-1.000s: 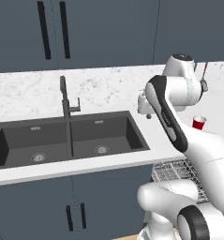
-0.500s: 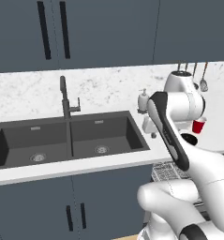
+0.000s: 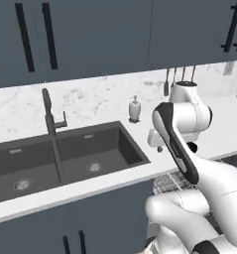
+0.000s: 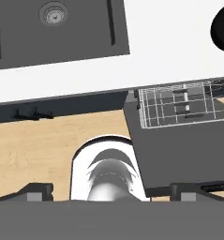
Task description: Pick up the cup and bowl from the counter, place them in the dishwasher, and close the dishwasher door.
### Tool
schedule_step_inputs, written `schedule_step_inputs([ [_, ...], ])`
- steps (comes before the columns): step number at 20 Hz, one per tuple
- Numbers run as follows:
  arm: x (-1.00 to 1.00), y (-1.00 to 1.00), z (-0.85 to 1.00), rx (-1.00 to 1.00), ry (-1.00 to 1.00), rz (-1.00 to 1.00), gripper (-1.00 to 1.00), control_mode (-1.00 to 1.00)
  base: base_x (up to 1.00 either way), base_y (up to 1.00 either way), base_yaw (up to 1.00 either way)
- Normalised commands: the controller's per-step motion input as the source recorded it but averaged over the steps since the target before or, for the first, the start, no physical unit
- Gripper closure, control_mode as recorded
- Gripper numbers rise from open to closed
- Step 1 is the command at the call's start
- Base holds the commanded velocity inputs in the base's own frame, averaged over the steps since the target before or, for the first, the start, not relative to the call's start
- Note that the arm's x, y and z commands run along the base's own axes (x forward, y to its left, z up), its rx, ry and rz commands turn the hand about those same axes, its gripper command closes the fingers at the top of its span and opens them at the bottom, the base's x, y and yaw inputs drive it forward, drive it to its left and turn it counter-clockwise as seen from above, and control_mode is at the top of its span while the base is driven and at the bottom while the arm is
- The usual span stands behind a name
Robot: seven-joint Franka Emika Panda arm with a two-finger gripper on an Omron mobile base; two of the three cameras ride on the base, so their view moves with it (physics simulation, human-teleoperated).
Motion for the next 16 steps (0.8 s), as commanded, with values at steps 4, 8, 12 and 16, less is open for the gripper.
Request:
schedule_step_inputs([
  [4, 0.00, 0.00, 0.00, 0.00, 0.00, 0.00, -1.00, 1.00, 0.13, 0.79, -0.63],
  [8, 0.00, 0.00, 0.00, 0.00, 0.00, 0.00, -1.00, 1.00, 0.00, 0.64, -0.68],
  [12, 0.00, 0.00, 0.00, 0.00, 0.00, 0.00, -1.00, 1.00, 0.00, 0.37, -0.62],
  [16, 0.00, 0.00, 0.00, 0.00, 0.00, 0.00, -1.00, 1.00, 0.08, 0.30, -0.60],
])
